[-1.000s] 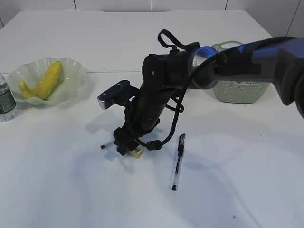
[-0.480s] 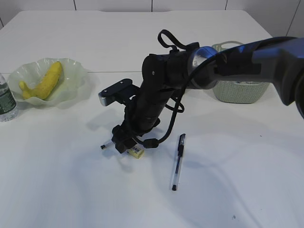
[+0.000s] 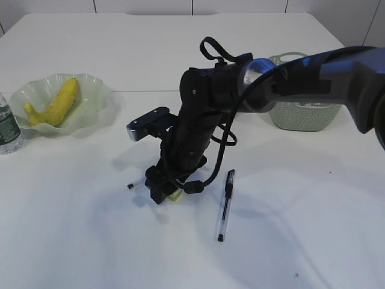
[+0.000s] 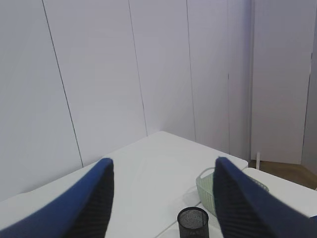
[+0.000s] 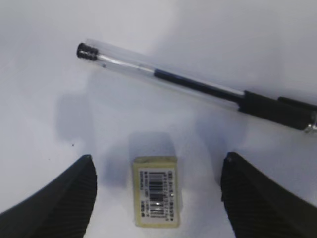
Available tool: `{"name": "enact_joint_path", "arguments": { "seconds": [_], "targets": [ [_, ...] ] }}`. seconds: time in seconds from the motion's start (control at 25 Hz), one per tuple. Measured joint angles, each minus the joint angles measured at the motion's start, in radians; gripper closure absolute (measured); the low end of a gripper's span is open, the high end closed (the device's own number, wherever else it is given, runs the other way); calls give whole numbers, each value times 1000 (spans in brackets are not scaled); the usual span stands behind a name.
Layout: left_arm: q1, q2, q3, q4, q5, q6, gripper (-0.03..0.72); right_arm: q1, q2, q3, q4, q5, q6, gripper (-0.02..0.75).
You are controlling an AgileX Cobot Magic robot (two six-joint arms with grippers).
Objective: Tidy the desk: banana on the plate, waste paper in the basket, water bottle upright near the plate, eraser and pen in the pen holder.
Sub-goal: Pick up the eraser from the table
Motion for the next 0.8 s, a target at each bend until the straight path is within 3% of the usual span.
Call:
{"name": "enact_joint_path", "arguments": {
  "seconds": [0.8],
  "targets": [
    [0, 0, 0, -1, 18, 0, 245, 0, -2, -8, 0, 120, 6, 153]
  ]
}}
